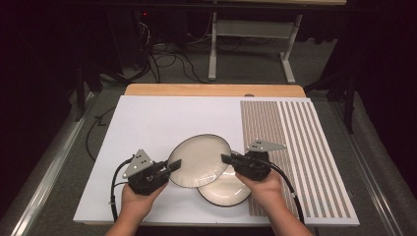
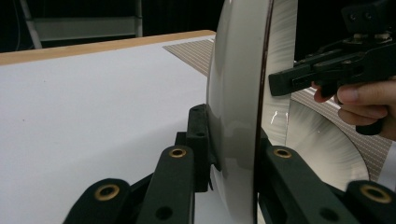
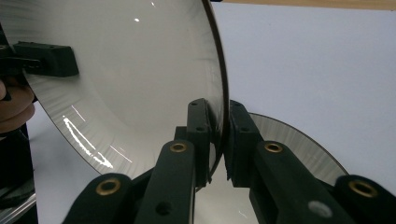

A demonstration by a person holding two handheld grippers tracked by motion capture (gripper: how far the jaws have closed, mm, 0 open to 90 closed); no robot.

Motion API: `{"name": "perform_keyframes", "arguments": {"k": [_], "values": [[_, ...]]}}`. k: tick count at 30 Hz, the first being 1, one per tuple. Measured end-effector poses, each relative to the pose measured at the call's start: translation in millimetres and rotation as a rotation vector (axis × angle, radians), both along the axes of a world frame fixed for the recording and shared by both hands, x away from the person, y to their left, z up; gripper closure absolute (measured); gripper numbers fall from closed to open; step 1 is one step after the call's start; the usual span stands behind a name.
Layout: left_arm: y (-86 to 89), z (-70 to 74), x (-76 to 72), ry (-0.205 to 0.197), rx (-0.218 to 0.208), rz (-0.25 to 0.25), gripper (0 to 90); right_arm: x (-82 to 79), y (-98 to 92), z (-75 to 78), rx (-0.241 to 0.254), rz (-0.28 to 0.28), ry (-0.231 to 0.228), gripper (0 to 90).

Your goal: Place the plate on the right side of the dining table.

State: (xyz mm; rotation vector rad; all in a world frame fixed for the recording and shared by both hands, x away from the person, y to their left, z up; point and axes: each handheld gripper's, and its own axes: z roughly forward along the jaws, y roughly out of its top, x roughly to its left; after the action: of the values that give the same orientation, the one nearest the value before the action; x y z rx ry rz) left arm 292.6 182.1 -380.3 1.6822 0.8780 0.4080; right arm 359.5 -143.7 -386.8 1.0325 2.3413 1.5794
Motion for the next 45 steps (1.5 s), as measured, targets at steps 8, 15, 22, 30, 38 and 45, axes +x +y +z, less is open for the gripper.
{"name": "perform_keyframes", "arguments": {"k": [8,15,22,30,38,45], "values": [[-3.0,6.5,0.6,0.001,-0.035,-0.009,79.9,-5.8,-5.8,10.0,0.011,-0.002,-0.023,85.5],[-20.8,21.1,6.0,-0.001,-0.013,-0.049,79.8,-13.6,-25.4,28.5,0.012,-0.022,-0.074,86.2],[-54.5,29.0,21.5,0.021,0.025,-0.089,79.3,-17.5,-58.9,43.9,0.003,-0.075,-0.11,87.1],[-95.5,34.9,36.2,0.029,0.026,-0.135,79.5,-21.6,-101.0,52.3,0.001,-0.138,-0.134,87.2],[-135.9,37.4,47.1,0.034,0.044,-0.182,79.5,-28.9,-139.5,51.3,0.005,-0.208,-0.139,87.0],[-167.4,35.8,57.2,0.047,0.061,-0.217,79.5,-34.0,-170.1,46.0,0.009,-0.255,-0.134,87.0]]}}
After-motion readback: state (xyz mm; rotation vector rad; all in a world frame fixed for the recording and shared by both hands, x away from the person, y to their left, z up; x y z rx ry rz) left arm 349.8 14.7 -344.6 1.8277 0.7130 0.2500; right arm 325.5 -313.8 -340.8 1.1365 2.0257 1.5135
